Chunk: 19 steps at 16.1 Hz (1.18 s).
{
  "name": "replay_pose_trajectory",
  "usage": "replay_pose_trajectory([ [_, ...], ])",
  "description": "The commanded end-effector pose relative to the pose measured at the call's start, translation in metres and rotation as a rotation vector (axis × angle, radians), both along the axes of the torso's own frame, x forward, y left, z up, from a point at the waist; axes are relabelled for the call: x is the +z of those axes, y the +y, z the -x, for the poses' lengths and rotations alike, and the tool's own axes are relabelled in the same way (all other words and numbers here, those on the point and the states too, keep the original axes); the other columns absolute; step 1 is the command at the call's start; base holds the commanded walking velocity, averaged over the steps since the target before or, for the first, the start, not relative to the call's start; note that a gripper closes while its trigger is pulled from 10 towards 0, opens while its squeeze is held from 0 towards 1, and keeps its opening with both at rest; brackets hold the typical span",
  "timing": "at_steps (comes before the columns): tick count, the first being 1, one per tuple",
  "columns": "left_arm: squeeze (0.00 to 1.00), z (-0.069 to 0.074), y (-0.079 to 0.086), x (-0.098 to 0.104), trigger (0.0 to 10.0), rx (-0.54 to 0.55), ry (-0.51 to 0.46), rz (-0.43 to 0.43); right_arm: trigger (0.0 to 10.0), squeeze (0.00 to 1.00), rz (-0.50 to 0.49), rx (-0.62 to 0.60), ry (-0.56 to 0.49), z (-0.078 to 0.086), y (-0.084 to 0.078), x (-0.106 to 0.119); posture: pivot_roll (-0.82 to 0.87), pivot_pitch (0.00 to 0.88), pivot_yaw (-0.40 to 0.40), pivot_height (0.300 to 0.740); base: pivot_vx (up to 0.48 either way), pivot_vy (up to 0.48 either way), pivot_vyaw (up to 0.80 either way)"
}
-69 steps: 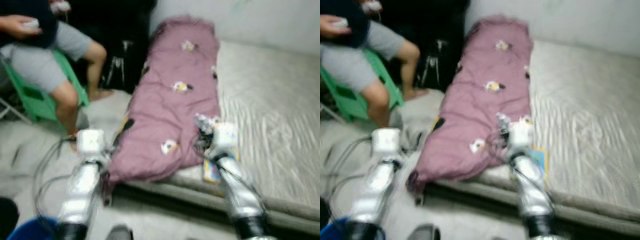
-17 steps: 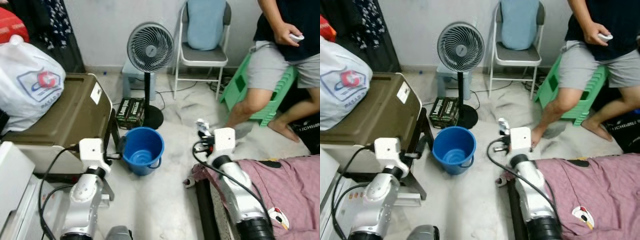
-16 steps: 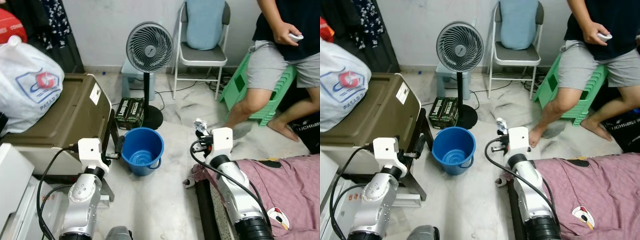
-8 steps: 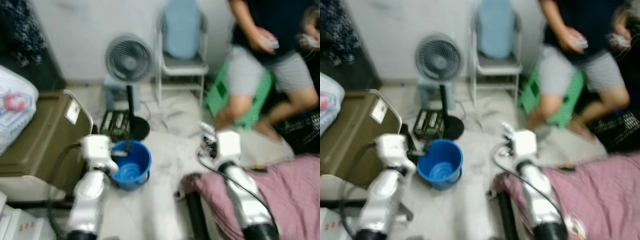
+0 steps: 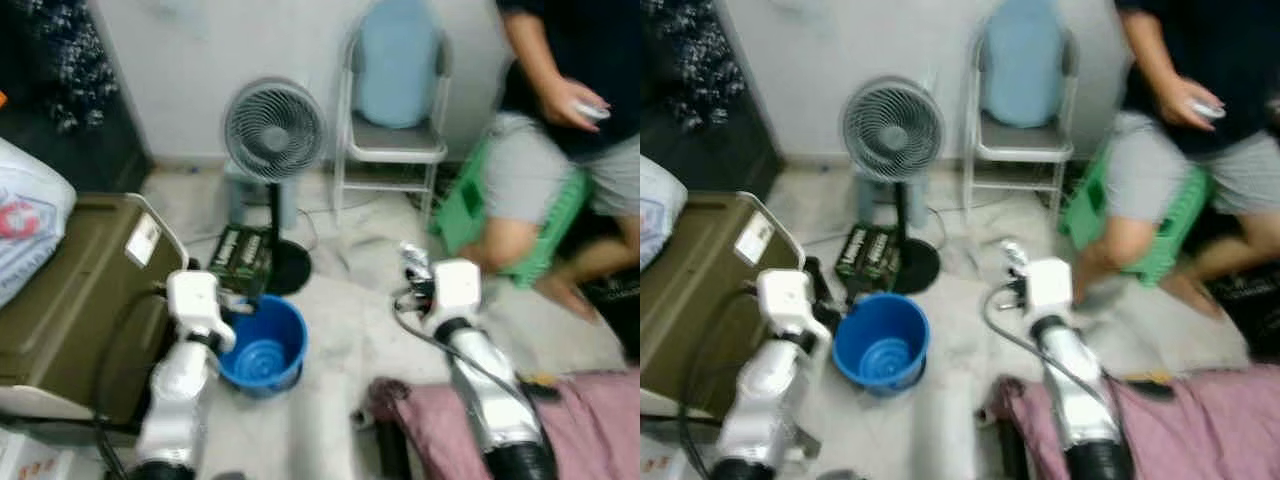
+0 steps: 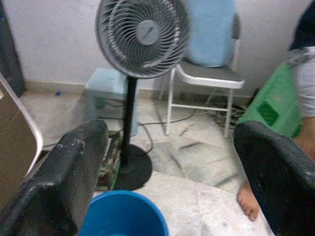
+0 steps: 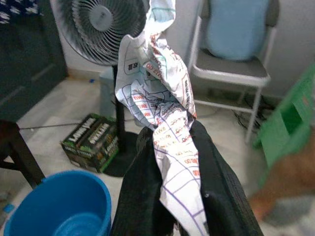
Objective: Clean up the room
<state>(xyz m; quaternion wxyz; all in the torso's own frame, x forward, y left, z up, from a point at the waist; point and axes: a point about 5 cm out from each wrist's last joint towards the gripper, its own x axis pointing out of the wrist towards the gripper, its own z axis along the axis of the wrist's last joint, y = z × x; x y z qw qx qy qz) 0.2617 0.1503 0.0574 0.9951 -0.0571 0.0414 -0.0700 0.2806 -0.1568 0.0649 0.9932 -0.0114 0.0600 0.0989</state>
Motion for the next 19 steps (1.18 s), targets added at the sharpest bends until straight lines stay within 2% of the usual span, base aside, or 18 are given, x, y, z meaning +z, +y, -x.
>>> replay_pose_trajectory([
  [1, 0.0, 0.0017, 0.0156, -0.0017, 10.0, 0.039, 0.013, -0.029, 10.0, 0.0, -0.019, 0.037, -0.024, -0.0031, 0.0141, 0.0057, 0.01, 0.0, -0.053, 0.74, 0.0, 0.0, 0.8],
  [10, 0.0, -0.0005, 0.0129, -0.0002, 10.0, 0.025, 0.004, -0.031, 10.0, 0.0, -0.011, 0.032, -0.026, -0.0036, 0.0141, 0.006, 0.0, 0.0, -0.05, 0.74, 0.0, 0.0, 0.76],
  [15, 0.0, 0.0003, 0.01, 0.0004, 10.0, 0.007, -0.005, -0.018, 10.0, 0.0, -0.009, 0.012, -0.018, -0.0042, 0.0105, 0.0049, 0.0, 0.0, -0.052, 0.74, 0.0, 0.0, 0.0],
  [19, 0.0, 0.0003, 0.0087, 0.0011, 10.0, -0.003, -0.01, -0.009, 10.0, 0.0, -0.011, 0.011, -0.014, -0.0041, 0.0104, 0.0044, 0.0, 0.0, -0.051, 0.74, 0.283, 0.0, 0.0],
])
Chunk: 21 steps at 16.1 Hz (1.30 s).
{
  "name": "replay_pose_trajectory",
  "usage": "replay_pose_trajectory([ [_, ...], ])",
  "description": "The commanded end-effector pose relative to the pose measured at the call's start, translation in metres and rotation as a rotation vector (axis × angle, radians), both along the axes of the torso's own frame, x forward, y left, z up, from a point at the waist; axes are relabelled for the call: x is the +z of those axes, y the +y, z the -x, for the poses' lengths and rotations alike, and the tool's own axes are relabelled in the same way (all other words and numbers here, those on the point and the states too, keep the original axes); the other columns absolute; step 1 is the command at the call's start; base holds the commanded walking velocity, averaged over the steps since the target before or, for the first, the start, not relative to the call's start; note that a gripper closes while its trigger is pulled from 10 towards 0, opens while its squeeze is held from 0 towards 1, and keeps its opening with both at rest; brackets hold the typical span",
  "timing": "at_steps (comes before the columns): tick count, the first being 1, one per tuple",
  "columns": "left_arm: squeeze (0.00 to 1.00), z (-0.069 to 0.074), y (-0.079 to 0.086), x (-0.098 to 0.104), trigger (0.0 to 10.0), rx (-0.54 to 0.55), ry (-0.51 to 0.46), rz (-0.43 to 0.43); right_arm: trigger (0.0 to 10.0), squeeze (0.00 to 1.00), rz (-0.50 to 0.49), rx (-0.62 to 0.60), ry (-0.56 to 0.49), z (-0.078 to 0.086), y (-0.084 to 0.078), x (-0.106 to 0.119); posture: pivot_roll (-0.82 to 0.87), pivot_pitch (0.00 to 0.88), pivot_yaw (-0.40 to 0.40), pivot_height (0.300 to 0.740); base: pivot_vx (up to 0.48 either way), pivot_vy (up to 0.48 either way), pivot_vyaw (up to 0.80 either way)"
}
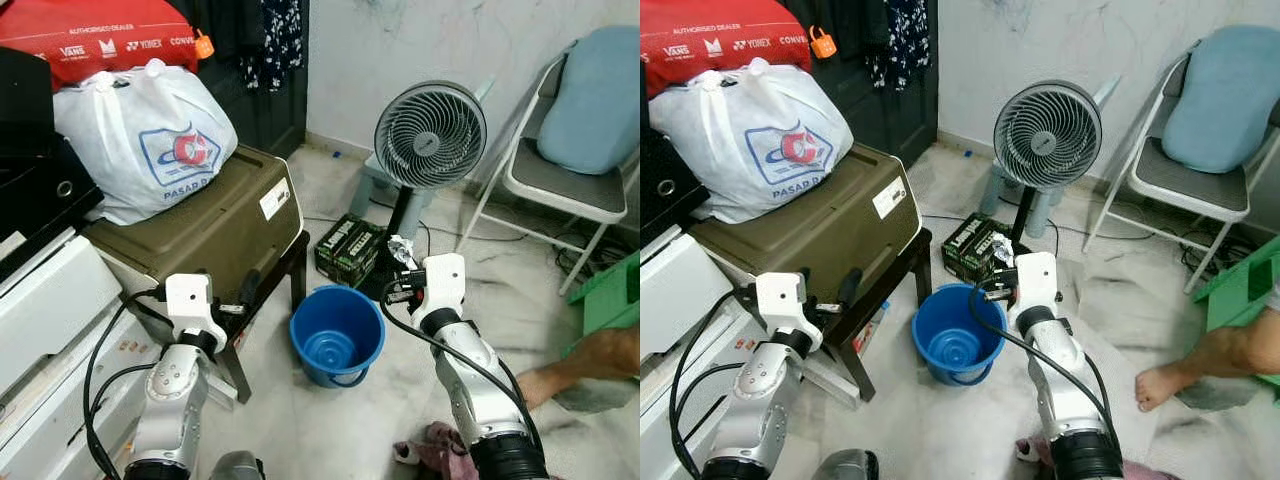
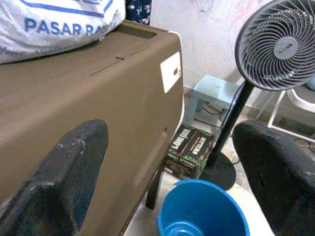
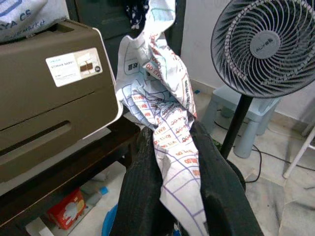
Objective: Clean up the room
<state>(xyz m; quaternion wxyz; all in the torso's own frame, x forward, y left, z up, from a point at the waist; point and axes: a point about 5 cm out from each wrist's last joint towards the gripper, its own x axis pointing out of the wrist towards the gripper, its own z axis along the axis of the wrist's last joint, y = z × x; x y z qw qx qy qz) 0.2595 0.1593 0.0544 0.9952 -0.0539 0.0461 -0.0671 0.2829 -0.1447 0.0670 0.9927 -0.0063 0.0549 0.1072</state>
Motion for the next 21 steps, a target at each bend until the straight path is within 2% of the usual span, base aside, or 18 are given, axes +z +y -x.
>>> replay_pose_trajectory([
  [1, 0.0, -0.0021, -0.0002, 0.0042, 10.0, -0.009, -0.021, -0.001, 10.0, 0.0, -0.006, -0.008, 0.006, -0.0019, -0.0018, 0.0014, 0.0, 0.0, -0.051, 0.74, 0.319, 0.0, 0.0],
  [19, 0.0, -0.0035, 0.0009, 0.0049, 10.0, -0.015, -0.028, 0.0, 10.0, 0.0, -0.016, -0.002, 0.002, -0.0048, 0.0015, 0.0019, 0.01, 0.0, -0.052, 0.74, 0.348, 0.0, -0.02],
  [21, 0.0, -0.0038, 0.0015, 0.0047, 10.0, -0.009, -0.022, -0.008, 10.0, 0.0, -0.017, 0.001, 0.0, -0.0043, 0.0025, 0.0022, 0.01, 0.0, -0.051, 0.74, 0.0, 0.0, 0.0],
])
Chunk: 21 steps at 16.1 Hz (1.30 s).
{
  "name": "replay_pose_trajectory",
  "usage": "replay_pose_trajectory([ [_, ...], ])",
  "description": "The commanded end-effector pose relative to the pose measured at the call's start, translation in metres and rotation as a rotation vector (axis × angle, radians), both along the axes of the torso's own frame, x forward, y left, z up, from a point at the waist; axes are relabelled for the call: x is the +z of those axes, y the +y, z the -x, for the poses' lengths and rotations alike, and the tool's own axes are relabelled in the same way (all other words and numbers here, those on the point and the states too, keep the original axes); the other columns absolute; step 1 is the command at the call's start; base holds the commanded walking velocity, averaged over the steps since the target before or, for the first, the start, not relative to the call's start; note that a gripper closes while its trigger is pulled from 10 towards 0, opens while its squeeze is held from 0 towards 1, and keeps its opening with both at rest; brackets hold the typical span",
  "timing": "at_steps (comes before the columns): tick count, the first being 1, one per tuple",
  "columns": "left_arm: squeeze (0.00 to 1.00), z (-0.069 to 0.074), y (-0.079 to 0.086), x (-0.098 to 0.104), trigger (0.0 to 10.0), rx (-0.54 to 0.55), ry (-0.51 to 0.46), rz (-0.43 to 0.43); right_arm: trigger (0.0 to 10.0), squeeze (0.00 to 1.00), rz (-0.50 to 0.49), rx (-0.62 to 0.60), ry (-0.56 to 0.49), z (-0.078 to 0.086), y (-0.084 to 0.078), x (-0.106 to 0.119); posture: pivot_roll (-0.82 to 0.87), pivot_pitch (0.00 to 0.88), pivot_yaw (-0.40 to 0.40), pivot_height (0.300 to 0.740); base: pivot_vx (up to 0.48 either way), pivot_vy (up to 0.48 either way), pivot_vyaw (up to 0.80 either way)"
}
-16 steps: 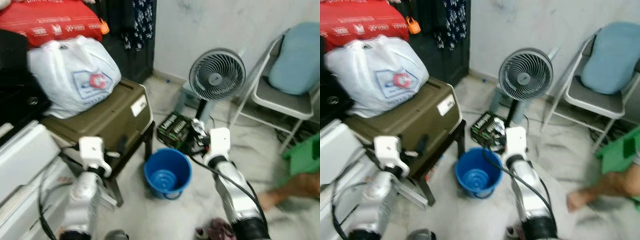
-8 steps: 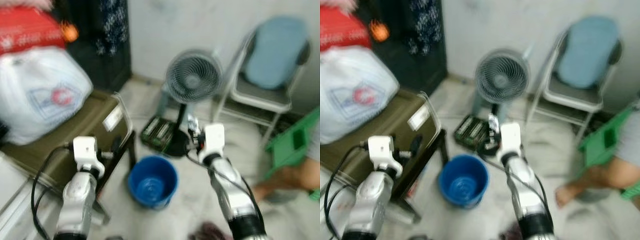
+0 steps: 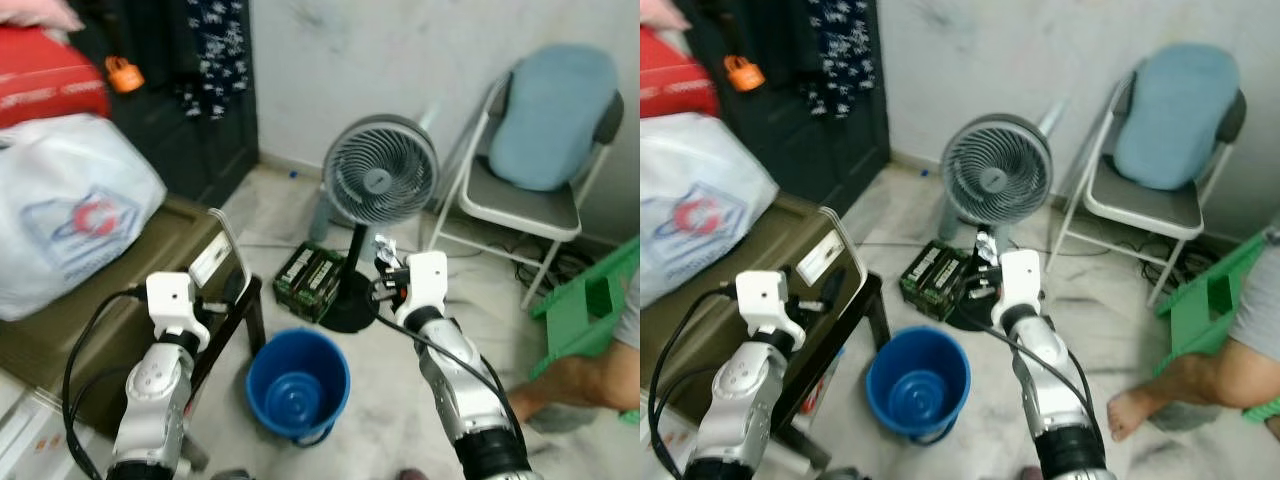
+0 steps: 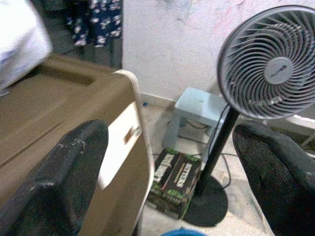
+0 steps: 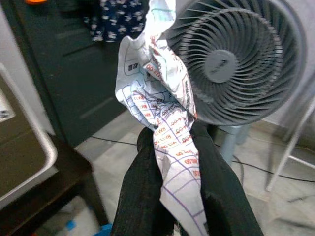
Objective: Clean up the room
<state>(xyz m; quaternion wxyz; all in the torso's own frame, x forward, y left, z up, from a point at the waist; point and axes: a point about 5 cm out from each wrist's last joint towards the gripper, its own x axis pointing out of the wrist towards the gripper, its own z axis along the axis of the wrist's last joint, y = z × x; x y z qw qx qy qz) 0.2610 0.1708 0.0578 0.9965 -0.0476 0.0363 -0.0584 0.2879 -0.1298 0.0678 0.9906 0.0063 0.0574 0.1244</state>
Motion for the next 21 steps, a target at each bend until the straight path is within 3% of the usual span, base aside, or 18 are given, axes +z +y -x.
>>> replay_pose_trajectory([
  [1, 0.0, -0.002, -0.01, 0.001, 10.0, -0.027, -0.003, 0.002, 10.0, 0.0, 0.009, -0.033, -0.008, 0.001, -0.012, 0.001, 0.01, 0.0, -0.049, 0.74, 0.0, 0.0, 0.0],
  [4, 0.0, -0.002, -0.008, 0.001, 10.0, -0.03, -0.003, -0.003, 10.0, 0.0, 0.013, -0.033, -0.009, 0.0, -0.011, 0.001, 0.01, 0.0, -0.047, 0.74, 0.0, 0.0, 0.0],
  [11, 0.0, -0.003, -0.006, 0.002, 10.0, -0.024, -0.002, -0.011, 10.0, 0.0, 0.017, -0.025, -0.016, 0.0, -0.008, 0.001, 0.01, 0.0, -0.042, 0.74, 0.0, 0.0, 0.8],
  [16, 0.0, -0.003, -0.007, 0.003, 10.0, -0.036, -0.004, -0.013, 10.0, 0.0, 0.017, -0.048, -0.008, -0.001, -0.01, -0.001, 0.01, 0.003, -0.039, 0.74, 0.0, 0.0, 0.0],
  [19, 0.0, 0.008, -0.019, 0.006, 10.0, -0.25, 0.031, 0.013, 10.0, 0.0, 0.044, -0.091, 0.023, 0.002, -0.014, -0.007, 0.02, 0.021, -0.025, 0.74, 0.0, 0.0, 0.0],
  [21, 0.0, 0.022, -0.022, 0.009, 10.0, -0.397, 0.057, -0.02, 10.0, 0.0, 0.032, -0.126, 0.052, 0.005, -0.017, -0.012, 0.03, 0.053, 0.003, 0.74, 0.0, 0.0, 0.0],
])
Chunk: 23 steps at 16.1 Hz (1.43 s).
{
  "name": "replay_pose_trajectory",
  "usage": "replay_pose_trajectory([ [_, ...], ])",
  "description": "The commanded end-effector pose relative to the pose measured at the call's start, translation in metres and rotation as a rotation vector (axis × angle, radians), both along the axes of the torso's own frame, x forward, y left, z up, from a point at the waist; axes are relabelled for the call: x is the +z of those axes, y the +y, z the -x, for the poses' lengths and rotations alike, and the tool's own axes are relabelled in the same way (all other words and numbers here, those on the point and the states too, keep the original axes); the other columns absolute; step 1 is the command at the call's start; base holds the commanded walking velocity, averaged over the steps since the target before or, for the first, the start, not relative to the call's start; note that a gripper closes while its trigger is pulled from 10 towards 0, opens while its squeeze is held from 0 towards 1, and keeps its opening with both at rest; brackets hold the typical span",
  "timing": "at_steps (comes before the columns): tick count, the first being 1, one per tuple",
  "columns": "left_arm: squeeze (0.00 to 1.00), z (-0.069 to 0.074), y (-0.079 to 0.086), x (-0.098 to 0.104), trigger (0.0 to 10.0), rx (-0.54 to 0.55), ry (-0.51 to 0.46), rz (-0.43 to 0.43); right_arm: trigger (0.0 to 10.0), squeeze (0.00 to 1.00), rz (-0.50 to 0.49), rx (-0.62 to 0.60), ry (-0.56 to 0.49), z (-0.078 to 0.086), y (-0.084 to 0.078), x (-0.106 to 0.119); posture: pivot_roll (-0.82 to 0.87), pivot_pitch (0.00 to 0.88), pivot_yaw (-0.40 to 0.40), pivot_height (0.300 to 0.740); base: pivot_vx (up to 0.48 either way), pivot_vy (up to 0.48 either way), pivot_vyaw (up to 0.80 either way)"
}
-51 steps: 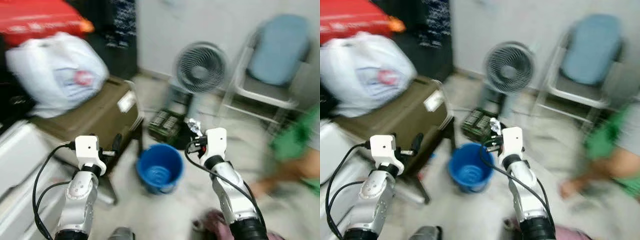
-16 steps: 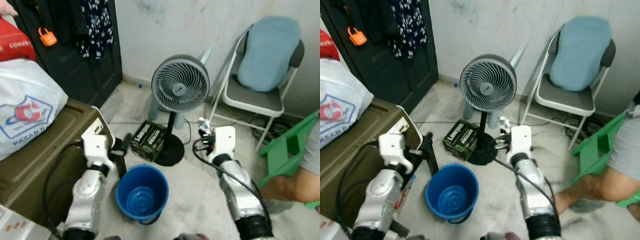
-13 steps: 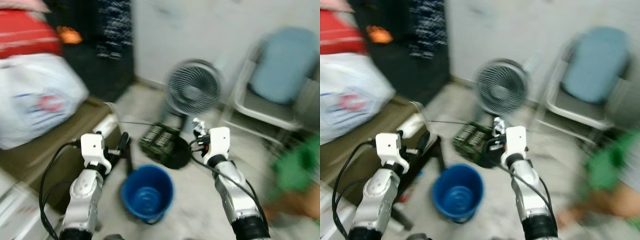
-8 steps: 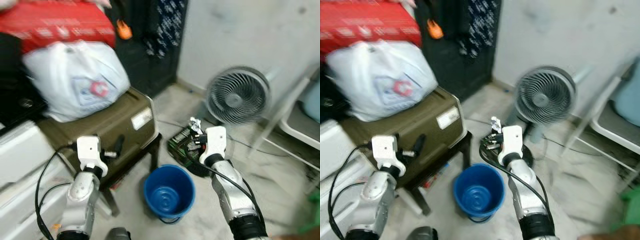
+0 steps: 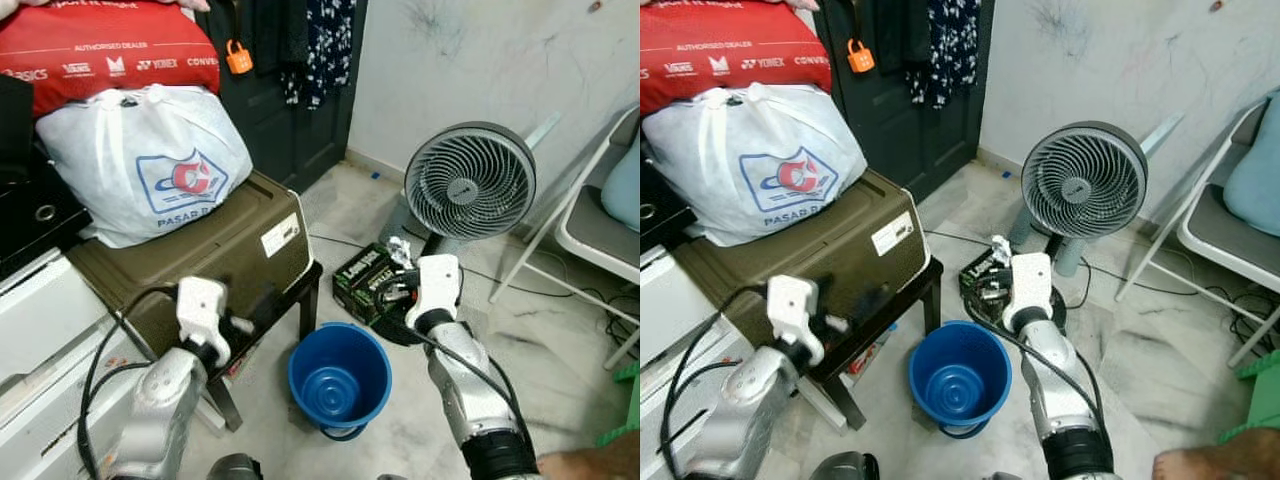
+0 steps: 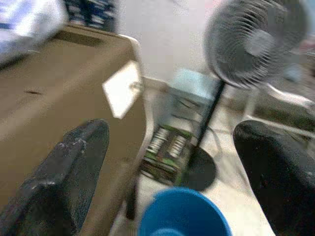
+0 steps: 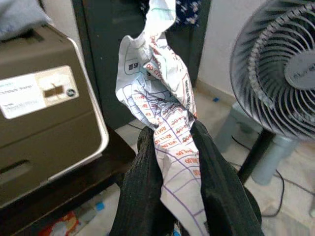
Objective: Clean up the room
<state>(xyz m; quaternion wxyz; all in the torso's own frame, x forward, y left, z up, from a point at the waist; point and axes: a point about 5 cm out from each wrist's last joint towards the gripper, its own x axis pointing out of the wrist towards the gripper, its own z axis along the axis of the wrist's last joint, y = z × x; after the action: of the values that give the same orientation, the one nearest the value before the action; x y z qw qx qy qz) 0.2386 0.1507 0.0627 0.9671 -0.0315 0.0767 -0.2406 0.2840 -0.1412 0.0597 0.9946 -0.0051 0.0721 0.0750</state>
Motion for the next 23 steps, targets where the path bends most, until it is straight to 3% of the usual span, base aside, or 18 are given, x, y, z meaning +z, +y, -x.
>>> replay_pose_trajectory([
  [1, 0.0, 0.006, 0.003, 0.006, 10.0, -0.062, -0.007, -0.039, 10.0, 0.0, -0.018, -0.042, 0.032, 0.002, -0.005, -0.004, 0.04, 0.077, 0.018, 0.74, 0.0, 0.0, 0.0],
  [5, 0.0, 0.026, 0.026, 0.015, 10.0, -0.085, 0.007, -0.097, 10.0, 0.0, -0.056, -0.097, 0.047, 0.0, -0.006, -0.002, 0.09, 0.157, 0.071, 0.74, 0.0, 0.0, 0.0],
  [9, 0.0, 0.041, 0.05, 0.028, 10.0, -0.09, 0.05, -0.163, 10.0, 0.0, -0.042, -0.21, 0.106, 0.001, -0.027, -0.014, 0.16, 0.229, 0.132, 0.74, 0.0, 0.0, 0.0],
  [13, 0.0, 0.048, 0.061, 0.037, 10.0, -0.107, 0.089, -0.202, 10.0, 0.0, -0.062, -0.252, 0.138, -0.006, -0.03, -0.021, 0.21, 0.262, 0.188, 0.74, 0.0, 0.0, 0.0],
  [19, 0.0, 0.049, 0.069, 0.044, 10.0, -0.108, 0.105, -0.225, 10.0, 0.0, -0.105, -0.195, 0.156, -0.03, -0.019, -0.018, 0.26, 0.278, 0.217, 0.74, 0.0, 0.0, 0.0],
  [23, 0.0, 0.054, 0.074, 0.042, 10.0, -0.102, 0.125, -0.233, 10.0, 0.0, -0.096, -0.147, 0.223, -0.042, -0.001, -0.021, 0.28, 0.283, 0.22, 0.74, 0.0, 0.0, 0.0],
])
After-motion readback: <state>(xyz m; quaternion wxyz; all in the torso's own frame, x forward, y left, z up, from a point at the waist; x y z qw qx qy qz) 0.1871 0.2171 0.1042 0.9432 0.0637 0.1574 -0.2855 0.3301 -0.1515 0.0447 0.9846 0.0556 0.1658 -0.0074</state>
